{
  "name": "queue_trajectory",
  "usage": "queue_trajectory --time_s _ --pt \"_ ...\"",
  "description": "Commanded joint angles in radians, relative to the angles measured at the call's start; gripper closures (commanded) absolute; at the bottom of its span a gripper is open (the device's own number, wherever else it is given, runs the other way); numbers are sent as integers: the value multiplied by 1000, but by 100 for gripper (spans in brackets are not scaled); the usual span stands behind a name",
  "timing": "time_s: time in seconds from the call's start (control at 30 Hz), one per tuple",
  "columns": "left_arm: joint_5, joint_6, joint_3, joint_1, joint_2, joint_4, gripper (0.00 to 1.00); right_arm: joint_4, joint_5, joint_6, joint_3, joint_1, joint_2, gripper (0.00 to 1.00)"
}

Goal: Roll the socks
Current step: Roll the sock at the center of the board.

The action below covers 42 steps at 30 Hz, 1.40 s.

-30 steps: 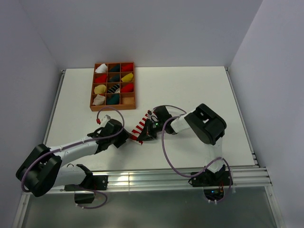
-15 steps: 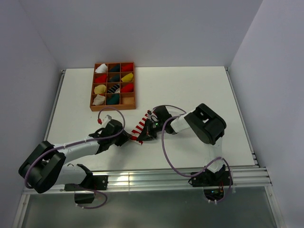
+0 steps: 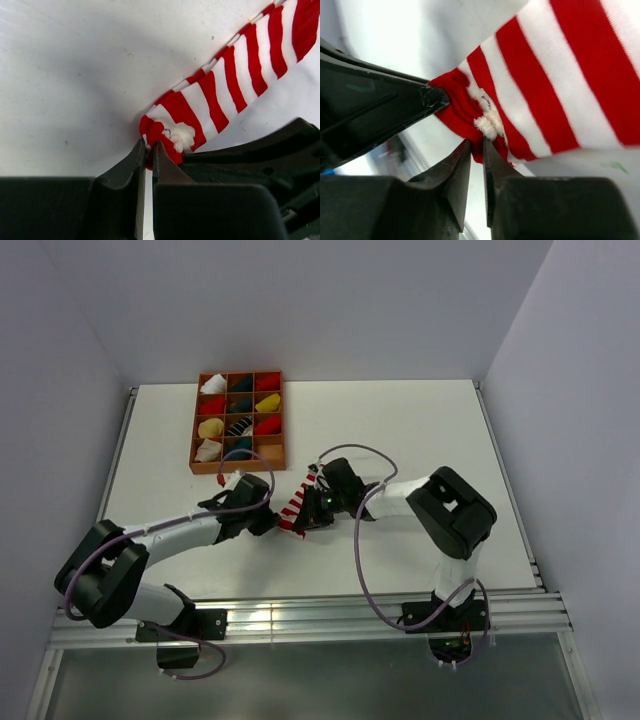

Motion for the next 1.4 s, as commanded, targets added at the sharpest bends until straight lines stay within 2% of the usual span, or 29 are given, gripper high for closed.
queue_trajectory --time_s 0.0,0.17,0.37,0.57,0.9,1.37 --pt "3 53 108 -6 24 -138 100 -69 262 -201 -29 51 -99 76" --pt "-2 78 208 -8 80 -284 100 -12 448 -291 -90 126 -205 63" --pt "12 98 277 -6 128 -355 100 66 638 -389 -154 215 -296 60" --pt "26 116 312 -6 180 -376 100 137 741 -479 -179 307 -328 57" --pt "51 135 326 -6 215 -373 100 212 804 -550 -171 387 -229 55" --pt "64 168 358 -3 228 -387 100 123 973 -618 -73 459 -57 54"
